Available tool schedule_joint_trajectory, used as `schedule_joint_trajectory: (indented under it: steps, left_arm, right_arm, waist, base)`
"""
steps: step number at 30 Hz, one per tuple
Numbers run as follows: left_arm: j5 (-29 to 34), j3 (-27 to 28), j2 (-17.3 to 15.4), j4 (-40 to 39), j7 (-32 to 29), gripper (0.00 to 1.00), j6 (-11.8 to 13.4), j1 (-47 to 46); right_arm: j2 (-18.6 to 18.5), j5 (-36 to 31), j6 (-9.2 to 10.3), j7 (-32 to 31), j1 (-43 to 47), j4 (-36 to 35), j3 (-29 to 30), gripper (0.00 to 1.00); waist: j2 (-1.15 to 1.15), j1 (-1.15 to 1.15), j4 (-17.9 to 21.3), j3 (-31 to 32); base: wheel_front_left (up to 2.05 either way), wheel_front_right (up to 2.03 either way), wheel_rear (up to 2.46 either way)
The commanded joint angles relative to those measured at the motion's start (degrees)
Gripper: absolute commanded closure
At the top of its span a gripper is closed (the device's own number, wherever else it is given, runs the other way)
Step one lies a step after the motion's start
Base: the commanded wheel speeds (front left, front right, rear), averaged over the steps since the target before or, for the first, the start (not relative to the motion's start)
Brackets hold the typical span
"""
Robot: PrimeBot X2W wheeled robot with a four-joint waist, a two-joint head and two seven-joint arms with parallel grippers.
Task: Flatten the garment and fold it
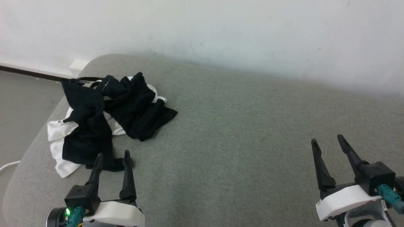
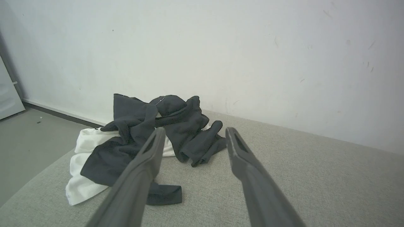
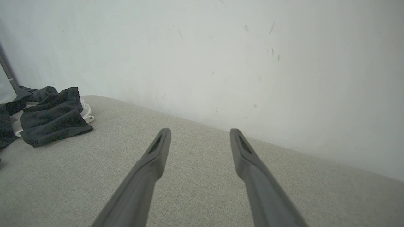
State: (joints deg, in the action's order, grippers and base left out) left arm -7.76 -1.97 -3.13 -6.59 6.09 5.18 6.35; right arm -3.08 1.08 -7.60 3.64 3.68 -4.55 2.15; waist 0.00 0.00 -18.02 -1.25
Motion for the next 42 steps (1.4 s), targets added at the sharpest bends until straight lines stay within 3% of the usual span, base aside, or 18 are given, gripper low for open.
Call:
schedule_joint_trajectory:
  steps: [1,22,42]
  left_arm:
    - [-0.8,-0.3,0.0,-0.4,0.5,0.0,0.5,1.1]
    - [-3.6,-1.1,-0.3,-2.1,2.2,0.0,2.5,3.8]
    - [-6.4,-1.9,-0.9,-3.9,3.4,0.0,4.6,5.7]
  right_arm:
    - [0.1,0.3,0.07,0.5,0.4,-0.3,-0.1,0.0]
    - [0.2,0.7,0.08,1.1,1.3,-1.0,-1.2,0.0]
    - [0.2,1.1,0.1,2.0,2.6,-2.2,-1.1,0.0]
  waist:
    - [0.0,0.0,-1.4,-0.1]
    - [0.0,0.0,-9.3,0.2]
    - [0.0,0.0,-14.4,0.5]
  base:
    - [0.0,0.0,0.0]
    - [0.0,0.0,0.0]
    - [0.0,0.0,0.0]
